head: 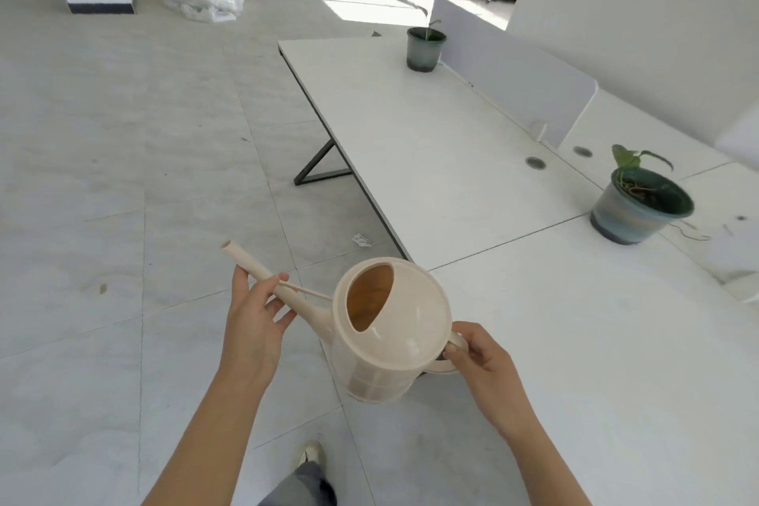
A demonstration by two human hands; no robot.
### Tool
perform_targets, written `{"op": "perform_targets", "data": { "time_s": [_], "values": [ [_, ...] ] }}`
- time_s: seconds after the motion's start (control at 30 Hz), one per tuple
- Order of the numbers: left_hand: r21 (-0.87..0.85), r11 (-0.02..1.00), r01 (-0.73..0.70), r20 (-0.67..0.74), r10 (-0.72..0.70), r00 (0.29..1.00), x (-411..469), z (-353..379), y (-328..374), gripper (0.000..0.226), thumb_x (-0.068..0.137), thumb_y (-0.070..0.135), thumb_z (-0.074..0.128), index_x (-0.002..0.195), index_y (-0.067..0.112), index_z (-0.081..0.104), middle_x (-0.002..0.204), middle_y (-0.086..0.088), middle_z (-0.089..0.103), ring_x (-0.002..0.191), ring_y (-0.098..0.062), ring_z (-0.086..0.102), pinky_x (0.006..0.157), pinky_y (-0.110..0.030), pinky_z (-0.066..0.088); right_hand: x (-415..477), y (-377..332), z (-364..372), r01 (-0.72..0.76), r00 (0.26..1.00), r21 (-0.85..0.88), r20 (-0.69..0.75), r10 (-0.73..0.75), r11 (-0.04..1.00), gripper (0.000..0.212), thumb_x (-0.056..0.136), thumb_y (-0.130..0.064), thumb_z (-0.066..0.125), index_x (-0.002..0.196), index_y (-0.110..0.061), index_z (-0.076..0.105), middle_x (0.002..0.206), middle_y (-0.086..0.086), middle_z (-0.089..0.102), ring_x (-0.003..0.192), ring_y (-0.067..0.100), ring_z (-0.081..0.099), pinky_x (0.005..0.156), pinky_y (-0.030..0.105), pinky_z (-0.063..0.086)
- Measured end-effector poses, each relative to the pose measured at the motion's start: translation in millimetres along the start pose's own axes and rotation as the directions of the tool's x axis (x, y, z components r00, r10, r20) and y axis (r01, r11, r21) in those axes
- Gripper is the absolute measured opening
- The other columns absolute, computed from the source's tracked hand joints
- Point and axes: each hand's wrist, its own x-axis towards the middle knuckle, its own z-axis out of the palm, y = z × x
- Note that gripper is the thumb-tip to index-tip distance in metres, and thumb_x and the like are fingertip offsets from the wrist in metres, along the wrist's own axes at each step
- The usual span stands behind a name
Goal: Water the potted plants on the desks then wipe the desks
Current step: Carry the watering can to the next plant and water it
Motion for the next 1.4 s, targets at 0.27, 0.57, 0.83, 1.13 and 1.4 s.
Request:
{"op": "perform_targets", "data": {
  "time_s": [0.27,0.57,0.83,1.13,1.4],
  "values": [
    [0.041,0.996,0.085,0.207,-0.091,0.974,106.4,48.0,23.0,0.049,0.094,0.013,0.040,0.136,0.036,0.031,0.104,-0.005,0.055,0.098,-0.020,0.053,0.090,-0.039,0.042,56.5,-26.8,19.7,-0.090,0.962,0.042,-0.253,0.098,0.995,0.022,0.086,-0.006,0.055,0.088,-0.027,0.062,0.081,-0.014,0.066,0.071,0.007,0.055,0.069,0.022,0.042],
    [0.118,0.985,0.124,0.386,-0.160,0.909,161.0,128.0,-6.1,0.048,0.095,0.013,0.039,0.140,0.026,0.030,0.096,0.003,0.052,0.091,-0.013,0.053,0.089,-0.035,0.041,102.6,-24.2,-18.3,-0.105,0.886,0.087,-0.444,0.133,0.991,0.025,0.086,-0.004,0.054,0.085,-0.028,0.062,0.078,-0.015,0.066,0.078,0.010,0.056,0.077,0.026,0.041],
    [0.215,0.966,0.146,0.484,-0.236,0.843,199.8,215.1,-42.1,0.053,0.094,0.013,0.042,0.142,0.031,0.029,0.112,0.003,0.053,0.128,-0.025,0.044,0.106,-0.043,0.036,137.4,-15.6,-70.3,-0.106,0.806,0.151,-0.565,0.174,0.983,0.025,0.087,-0.004,0.053,0.085,-0.027,0.062,0.074,-0.020,0.064,0.073,0.003,0.055,0.073,0.022,0.040],
    [0.411,0.903,0.126,0.673,-0.393,0.626,204.6,312.0,-89.6,0.052,0.095,0.015,0.042,0.136,0.044,0.030,0.130,0.001,0.048,0.112,-0.021,0.050,0.095,-0.037,0.040,126.9,-9.1,-102.3,-0.158,0.567,0.307,-0.750,0.341,0.938,0.024,0.086,-0.003,0.054,0.085,-0.026,0.063,0.064,-0.016,0.061,0.066,0.008,0.051,0.071,0.026,0.039],
    [0.519,0.813,0.264,0.737,-0.582,0.342,189.0,400.6,-129.1,0.055,0.094,0.012,0.043,0.140,0.035,0.023,0.117,0.005,0.049,0.094,-0.022,0.054,0.088,-0.042,0.043,125.1,-35.9,-110.4,-0.151,0.238,0.387,-0.879,0.413,0.910,0.021,0.088,-0.006,0.052,0.085,-0.025,0.060,0.077,0.014,0.056,0.060,-0.007,0.057,0.069,0.022,0.039]
  ]
}}
